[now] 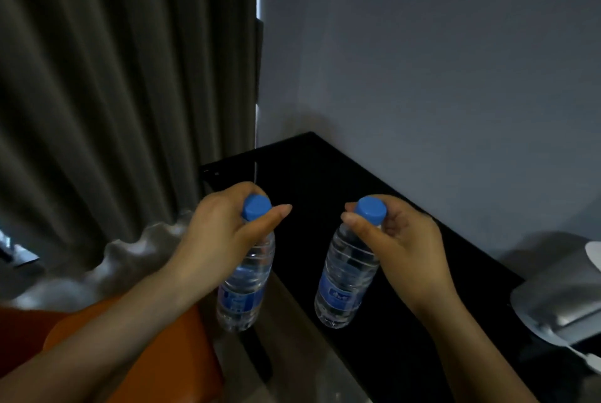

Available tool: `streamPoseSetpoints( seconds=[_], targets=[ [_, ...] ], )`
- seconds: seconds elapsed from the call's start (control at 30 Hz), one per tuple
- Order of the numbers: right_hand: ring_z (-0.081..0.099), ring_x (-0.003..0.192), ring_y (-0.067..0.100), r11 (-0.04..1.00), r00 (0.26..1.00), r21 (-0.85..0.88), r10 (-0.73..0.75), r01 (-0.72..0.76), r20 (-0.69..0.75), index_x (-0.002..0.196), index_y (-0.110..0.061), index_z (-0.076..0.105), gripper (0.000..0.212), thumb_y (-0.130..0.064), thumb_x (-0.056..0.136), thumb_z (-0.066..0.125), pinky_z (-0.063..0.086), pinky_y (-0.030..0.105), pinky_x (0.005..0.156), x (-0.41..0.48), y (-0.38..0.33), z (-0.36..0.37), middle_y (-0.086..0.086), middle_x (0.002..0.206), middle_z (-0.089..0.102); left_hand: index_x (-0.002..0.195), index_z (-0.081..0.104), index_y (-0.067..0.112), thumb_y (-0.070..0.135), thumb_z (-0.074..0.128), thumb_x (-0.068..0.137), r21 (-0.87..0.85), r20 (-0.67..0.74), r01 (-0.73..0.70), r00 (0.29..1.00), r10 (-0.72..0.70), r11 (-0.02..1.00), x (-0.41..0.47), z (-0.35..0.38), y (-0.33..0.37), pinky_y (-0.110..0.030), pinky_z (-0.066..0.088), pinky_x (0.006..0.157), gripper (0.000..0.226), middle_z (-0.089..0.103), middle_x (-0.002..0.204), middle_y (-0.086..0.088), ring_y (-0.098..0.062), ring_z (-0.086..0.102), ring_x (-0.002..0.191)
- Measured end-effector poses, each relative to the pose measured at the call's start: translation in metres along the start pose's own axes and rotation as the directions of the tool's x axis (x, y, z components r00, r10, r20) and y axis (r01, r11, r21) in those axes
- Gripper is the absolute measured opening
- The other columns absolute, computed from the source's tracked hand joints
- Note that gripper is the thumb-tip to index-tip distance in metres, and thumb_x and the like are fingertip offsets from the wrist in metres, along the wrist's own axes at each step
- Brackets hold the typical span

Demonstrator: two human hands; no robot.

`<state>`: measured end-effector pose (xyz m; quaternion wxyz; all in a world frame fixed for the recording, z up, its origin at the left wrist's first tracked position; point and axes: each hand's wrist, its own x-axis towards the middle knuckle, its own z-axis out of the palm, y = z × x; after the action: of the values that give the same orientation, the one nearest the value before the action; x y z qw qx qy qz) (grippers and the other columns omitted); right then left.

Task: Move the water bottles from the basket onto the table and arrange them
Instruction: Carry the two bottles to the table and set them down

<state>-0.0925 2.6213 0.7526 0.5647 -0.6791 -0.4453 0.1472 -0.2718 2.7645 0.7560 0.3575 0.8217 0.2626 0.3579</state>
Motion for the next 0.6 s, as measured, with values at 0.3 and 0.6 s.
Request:
streamPoseSetpoints(
  seconds=[0.3, 0.6],
  targets=[
    [0.069, 0.085, 0.007, 0.994, 0.998, -0.097, 0.045, -0.041, 0.038, 0.095, -0.027, 0.067, 0.037, -0.054, 0.07, 0.067, 0.059, 0.028, 0.074, 0.069, 0.06, 0.007, -0.009, 0.096, 0.071, 0.079, 0.057, 0.026, 0.072, 0.046, 0.068, 0.1, 0.177, 0.021, 0.983, -0.039, 0.995, 0.081, 0.048, -0.076, -0.025, 0.051, 0.058, 0.049, 0.065, 0.072, 0.002, -0.007, 0.063, 0.067],
    [0.061, 0.089, -0.012, 0.963, 0.959, -0.199, 0.218, -0.181, 0.181, 0.098, -0.036, 0.064, 0.025, -0.028, 0.077, 0.077, 0.044, 0.001, 0.069, 0.13, 0.131, -0.003, -0.02, 0.096, 0.068, 0.089, 0.061, 0.01, 0.049, 0.068, 0.074, 0.29, 0.336, -0.036, 0.94, -0.067, 0.956, 0.156, 0.089, -0.132, -0.041, 0.051, 0.072, 0.042, 0.068, 0.086, -0.008, -0.021, 0.064, 0.08]
  ],
)
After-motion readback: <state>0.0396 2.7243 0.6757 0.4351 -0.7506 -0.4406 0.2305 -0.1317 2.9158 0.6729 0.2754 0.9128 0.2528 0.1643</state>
